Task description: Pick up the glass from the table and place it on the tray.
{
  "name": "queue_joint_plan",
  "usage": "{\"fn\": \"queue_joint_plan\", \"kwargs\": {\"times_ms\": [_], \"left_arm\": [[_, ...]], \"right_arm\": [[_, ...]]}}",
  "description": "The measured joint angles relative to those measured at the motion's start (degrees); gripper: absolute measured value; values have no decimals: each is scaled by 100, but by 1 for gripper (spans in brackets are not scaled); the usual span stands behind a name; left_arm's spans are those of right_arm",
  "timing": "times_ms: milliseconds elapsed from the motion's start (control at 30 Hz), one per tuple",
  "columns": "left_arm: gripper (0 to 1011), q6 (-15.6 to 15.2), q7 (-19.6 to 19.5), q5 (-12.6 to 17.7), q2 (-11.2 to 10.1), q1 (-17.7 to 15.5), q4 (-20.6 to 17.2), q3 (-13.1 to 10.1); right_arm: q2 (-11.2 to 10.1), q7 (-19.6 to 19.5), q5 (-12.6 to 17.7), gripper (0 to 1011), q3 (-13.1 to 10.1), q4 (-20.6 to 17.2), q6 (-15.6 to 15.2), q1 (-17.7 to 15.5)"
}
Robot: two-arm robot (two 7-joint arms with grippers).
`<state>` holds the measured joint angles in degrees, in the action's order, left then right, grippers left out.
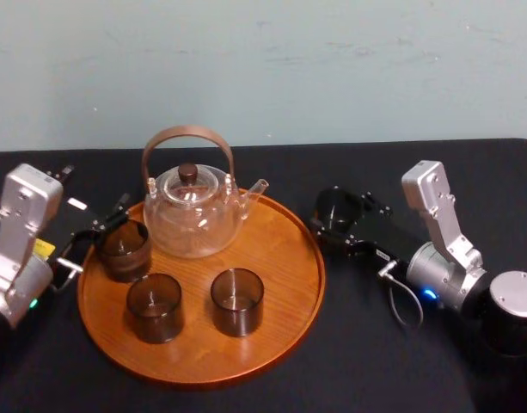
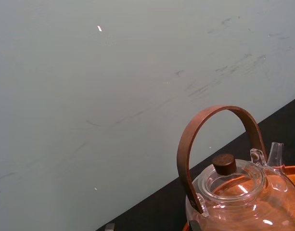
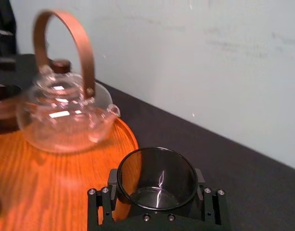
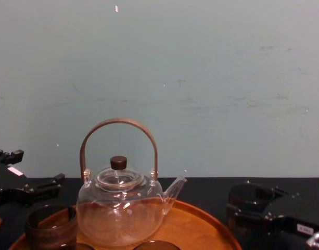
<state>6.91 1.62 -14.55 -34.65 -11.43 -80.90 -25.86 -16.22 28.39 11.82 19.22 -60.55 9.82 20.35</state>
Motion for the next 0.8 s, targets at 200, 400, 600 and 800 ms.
{"fn": "queue_joint_plan", "kwargs": {"times_ms": [200, 400, 600, 800], "left_arm": [[1001, 0, 0, 0, 0, 0, 0, 0], [1001, 0, 0, 0, 0, 0, 0, 0], [1001, 0, 0, 0, 0, 0, 0, 0], [1001, 0, 0, 0, 0, 0, 0, 0]], "right_arm": [[-150, 87, 117, 912, 67, -674, -46, -240], [-210, 192, 205, 911, 193, -969, -54, -310], [-187, 299, 259, 911, 370, -909, -45, -229], [-96, 378, 261, 911, 552, -635, 28, -52]]}}
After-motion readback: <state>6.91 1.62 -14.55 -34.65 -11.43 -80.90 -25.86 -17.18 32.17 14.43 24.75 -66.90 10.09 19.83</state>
